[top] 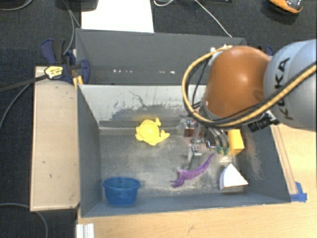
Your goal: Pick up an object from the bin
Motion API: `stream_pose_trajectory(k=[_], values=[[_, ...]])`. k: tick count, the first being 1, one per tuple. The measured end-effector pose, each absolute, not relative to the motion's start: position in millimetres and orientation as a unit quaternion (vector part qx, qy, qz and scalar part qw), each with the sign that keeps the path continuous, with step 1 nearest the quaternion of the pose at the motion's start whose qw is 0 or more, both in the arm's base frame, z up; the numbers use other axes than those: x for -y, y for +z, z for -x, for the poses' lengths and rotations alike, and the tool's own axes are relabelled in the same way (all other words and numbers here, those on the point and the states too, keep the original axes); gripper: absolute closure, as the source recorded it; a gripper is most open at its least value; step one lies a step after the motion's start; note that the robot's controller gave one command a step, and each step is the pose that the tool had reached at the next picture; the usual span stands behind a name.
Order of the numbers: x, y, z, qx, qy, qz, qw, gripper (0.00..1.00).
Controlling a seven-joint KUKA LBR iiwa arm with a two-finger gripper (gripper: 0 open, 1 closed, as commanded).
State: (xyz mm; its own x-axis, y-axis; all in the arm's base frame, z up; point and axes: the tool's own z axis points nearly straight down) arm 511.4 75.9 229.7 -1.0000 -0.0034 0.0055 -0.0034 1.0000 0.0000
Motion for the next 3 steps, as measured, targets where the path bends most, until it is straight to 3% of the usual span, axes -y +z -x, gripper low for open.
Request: stream_pose_trajectory(k=[1,2,3], values=[[-75,234,-513.0,1.000,0.000,0.000,-0.001,0.00],[-48,203,-499.0,1.000,-0.001,-0.005,-0.002,0.00],[-8,152,-500.2,0.998,0.000,-0.067,-0.003,0.00]])
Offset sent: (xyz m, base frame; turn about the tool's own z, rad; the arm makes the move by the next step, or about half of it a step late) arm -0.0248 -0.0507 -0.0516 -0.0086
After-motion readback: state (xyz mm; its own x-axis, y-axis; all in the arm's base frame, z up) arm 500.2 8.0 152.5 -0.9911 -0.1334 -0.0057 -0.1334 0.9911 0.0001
